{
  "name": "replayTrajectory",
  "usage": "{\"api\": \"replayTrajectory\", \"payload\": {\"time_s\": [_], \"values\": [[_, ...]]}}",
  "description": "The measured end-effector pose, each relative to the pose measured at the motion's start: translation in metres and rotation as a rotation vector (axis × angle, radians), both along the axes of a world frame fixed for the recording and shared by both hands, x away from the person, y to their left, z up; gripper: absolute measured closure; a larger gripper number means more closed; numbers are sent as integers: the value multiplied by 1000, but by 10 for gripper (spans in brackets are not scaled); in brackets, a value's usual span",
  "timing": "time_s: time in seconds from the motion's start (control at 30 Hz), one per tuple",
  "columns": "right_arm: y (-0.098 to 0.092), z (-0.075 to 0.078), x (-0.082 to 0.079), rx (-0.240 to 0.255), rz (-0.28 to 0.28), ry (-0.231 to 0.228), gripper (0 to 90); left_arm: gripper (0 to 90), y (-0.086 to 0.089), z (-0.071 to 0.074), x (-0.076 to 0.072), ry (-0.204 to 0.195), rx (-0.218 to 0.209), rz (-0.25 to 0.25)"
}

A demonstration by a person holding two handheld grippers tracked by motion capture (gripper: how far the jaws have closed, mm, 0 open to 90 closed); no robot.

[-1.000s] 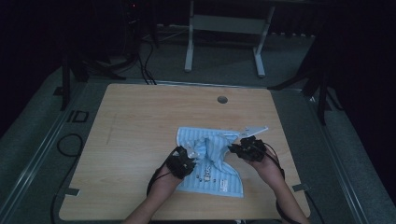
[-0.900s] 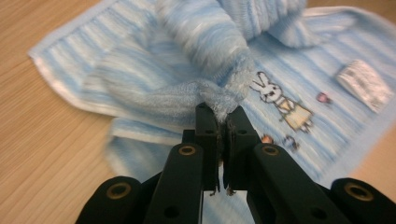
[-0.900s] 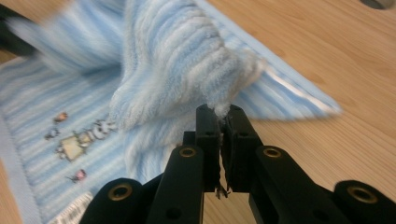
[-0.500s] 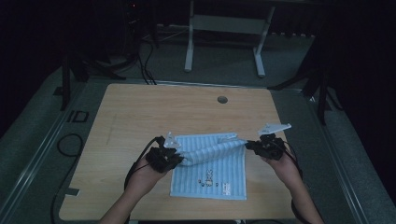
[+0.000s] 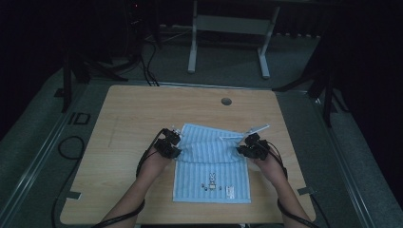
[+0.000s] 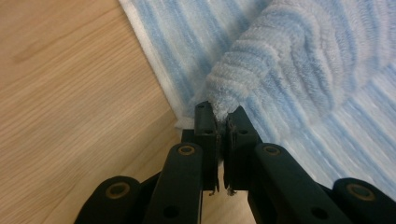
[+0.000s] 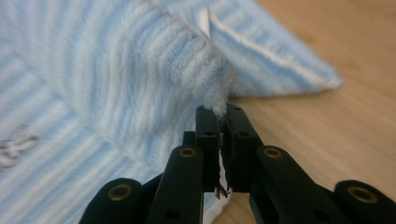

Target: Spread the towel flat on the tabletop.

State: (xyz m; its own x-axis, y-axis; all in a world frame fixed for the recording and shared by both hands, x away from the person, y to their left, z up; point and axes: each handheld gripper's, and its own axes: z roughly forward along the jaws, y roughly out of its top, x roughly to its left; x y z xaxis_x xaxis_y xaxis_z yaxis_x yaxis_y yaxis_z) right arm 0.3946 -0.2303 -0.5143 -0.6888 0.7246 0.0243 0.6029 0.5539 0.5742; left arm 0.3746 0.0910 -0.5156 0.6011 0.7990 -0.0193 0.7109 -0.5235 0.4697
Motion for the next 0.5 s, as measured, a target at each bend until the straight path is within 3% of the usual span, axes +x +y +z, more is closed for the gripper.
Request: {"api": "replayTrajectory", "payload": {"time_s": [0.2,0.33,0.4,0.5], "values": [[1,-18,6,-31,-28,36,827,812,-3,-1,7,0,13,22],[-4,-11,4,-26,-47,13,721,614,0,9,0,-37,5,30],[-11,-2,-1,-13,-57,-6,693,602,9,23,-15,-86,-22,17],[-21,15,-14,10,-46,-43,654,567,18,35,-32,-111,-97,-2]]}}
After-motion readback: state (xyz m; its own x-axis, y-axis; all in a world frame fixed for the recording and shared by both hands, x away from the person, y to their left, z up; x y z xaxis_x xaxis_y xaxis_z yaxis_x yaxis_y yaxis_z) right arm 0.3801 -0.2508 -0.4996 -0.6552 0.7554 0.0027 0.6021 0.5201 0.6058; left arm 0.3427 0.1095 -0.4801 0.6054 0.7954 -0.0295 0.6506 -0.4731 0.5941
